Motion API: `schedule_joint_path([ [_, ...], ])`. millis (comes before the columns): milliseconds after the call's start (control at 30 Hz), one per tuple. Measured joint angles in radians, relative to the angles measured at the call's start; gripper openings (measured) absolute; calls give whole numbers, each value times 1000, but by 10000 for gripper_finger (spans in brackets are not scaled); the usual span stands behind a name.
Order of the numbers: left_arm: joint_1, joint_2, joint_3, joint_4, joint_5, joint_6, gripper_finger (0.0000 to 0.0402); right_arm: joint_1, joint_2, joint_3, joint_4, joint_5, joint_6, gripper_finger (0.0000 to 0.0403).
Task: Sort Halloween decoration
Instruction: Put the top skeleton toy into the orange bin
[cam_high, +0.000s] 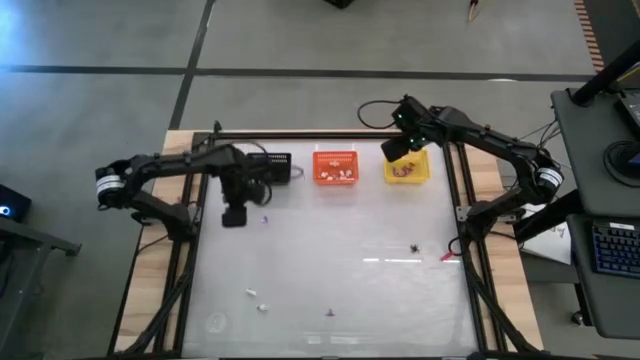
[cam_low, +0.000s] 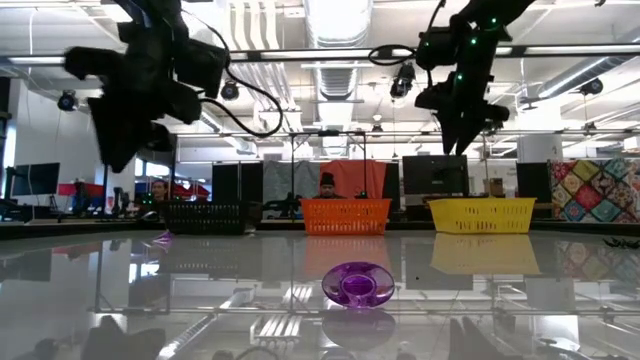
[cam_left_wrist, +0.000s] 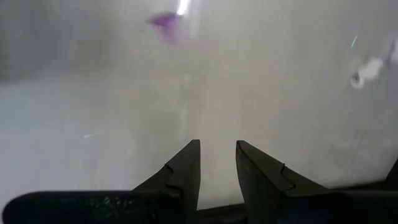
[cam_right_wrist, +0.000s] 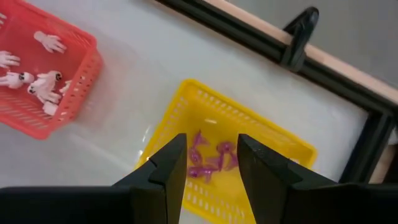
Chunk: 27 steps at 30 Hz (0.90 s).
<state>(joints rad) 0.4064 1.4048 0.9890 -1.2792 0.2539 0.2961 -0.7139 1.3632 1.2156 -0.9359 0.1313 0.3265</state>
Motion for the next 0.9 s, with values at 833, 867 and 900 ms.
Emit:
schedule_joint_path([
  [833, -396, 0, -68, 58, 225, -328, 96, 338, -1, 151, -304, 0, 369, 134],
  [867, -399, 0, -63, 69, 233, -337, 101, 361, -1, 150, -312, 1, 387, 134],
  [900, -403, 1, -57, 81, 232, -340, 107, 384, -1, 150, -320, 1, 400, 134],
])
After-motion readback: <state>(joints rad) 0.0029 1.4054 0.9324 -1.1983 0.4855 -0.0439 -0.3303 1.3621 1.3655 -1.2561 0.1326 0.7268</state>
